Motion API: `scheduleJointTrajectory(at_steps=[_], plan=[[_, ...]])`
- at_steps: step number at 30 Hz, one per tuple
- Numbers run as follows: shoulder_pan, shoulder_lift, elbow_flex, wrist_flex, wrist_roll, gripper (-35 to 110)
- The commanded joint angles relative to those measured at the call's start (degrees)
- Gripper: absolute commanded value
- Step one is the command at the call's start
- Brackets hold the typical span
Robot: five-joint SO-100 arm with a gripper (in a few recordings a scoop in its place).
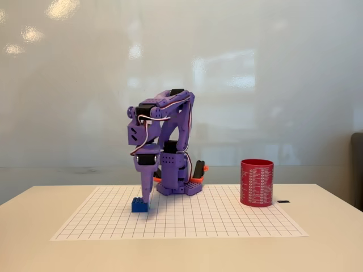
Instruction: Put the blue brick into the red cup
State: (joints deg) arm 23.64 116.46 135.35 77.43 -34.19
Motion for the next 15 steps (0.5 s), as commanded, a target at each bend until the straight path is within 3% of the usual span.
scheduleJointTrajectory(at_steps=[1,8,12,15], plan=[[0.44,0.0,-2.72,1.32,-4.13,48],[9.67,-2.81,0.0,-2.81,-18.37,48],[13.71,-2.81,0.88,-5.62,-20.57,48],[14.5,-2.11,1.67,-5.8,-20.04,28]])
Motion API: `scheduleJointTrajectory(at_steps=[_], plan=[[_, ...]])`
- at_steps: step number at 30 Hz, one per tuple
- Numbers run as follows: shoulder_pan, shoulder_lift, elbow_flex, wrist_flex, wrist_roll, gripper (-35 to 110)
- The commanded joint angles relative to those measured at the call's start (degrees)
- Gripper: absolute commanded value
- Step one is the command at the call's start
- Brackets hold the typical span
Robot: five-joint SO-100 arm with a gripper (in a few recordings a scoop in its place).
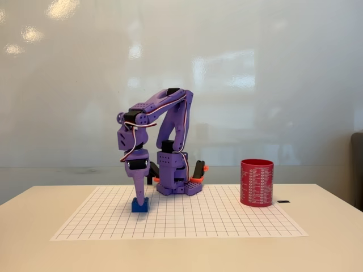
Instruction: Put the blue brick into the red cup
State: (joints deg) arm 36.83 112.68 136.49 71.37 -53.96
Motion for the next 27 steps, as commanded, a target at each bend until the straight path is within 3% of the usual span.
scheduleJointTrajectory(at_steps=[1,5,14,17,27], plan=[[1.32,1.85,1.05,0.26,0.88,23],[0.26,1.76,2.02,-0.53,4.57,0],[-0.18,1.76,2.99,-4.31,6.94,0],[-0.35,1.93,2.46,-8.53,12.13,-1],[-2.55,8.53,-15.56,-11.25,24.52,-1]])
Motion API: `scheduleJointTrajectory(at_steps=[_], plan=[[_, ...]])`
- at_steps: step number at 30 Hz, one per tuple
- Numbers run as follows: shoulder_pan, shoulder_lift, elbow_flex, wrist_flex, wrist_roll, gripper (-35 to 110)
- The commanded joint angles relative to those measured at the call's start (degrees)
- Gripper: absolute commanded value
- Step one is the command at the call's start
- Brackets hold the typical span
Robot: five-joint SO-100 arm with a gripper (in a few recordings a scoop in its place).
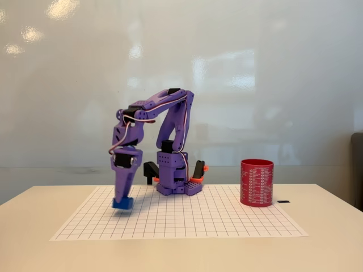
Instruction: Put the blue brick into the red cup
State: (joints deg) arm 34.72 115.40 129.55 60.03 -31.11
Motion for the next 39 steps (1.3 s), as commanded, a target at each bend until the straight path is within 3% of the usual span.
scheduleJointTrajectory(at_steps=[1,12,19,26,39], plan=[[-0.97,6.68,-10.37,0.62,2.29,-1],[-14.59,22.68,-19.78,3.08,12.48,-1],[-30.85,28.83,-30.15,16.17,16.7,-1],[-52.56,27.25,-32.26,27.42,24.17,-1],[-83.14,12.22,-37.35,30.94,35.42,-1]])
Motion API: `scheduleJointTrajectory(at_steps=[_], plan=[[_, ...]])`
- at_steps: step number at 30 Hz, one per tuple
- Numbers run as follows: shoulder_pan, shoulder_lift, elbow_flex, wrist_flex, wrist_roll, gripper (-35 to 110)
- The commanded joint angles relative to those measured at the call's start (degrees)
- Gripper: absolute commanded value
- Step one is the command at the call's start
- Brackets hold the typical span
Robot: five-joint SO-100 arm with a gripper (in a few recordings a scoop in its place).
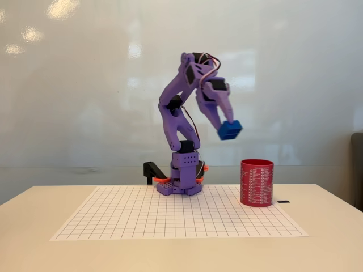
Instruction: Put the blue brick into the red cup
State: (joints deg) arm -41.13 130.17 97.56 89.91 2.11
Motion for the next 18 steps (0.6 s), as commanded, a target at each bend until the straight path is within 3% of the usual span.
scheduleJointTrajectory(at_steps=[1,18], plan=[[-9.32,-3.78,-6.06,1.05,2.9,-1],[-35.24,-15.56,-15.38,-3.87,8.26,-1]])
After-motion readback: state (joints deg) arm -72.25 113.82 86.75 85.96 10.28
